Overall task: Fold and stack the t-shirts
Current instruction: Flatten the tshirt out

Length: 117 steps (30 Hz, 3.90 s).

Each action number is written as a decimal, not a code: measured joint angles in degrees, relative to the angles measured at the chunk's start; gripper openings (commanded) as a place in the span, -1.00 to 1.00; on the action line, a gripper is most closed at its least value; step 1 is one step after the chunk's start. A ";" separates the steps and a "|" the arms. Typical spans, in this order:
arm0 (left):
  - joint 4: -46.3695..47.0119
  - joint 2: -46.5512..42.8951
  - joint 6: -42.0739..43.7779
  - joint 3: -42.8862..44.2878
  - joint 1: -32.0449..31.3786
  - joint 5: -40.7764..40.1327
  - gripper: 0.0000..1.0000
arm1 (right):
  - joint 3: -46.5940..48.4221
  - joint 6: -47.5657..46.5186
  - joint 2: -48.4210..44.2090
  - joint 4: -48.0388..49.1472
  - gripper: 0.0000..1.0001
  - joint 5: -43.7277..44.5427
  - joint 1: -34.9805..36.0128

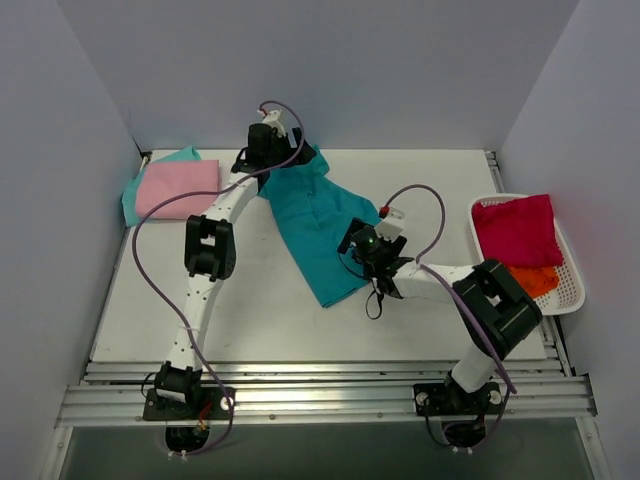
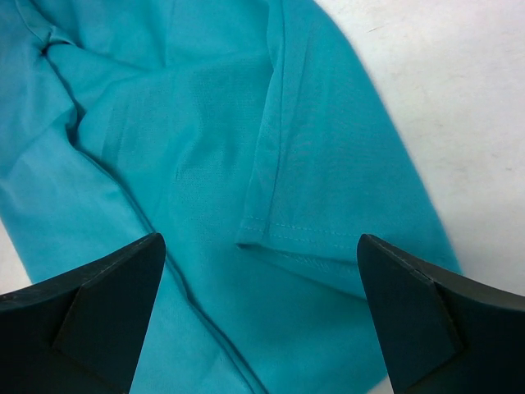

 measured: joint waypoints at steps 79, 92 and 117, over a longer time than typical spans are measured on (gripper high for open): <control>-0.85 11.17 -5.31 13.05 -11.02 -17.92 0.95 | -2.38 3.02 6.67 4.15 -1.00 -1.11 0.83; -12.96 10.97 -1.64 14.36 -12.28 -38.21 1.00 | -8.63 2.93 -8.79 -1.81 -1.00 -2.99 0.83; -9.46 3.32 17.86 14.36 -17.73 -53.66 0.88 | -11.76 2.86 -13.99 -3.87 -1.00 -3.30 0.79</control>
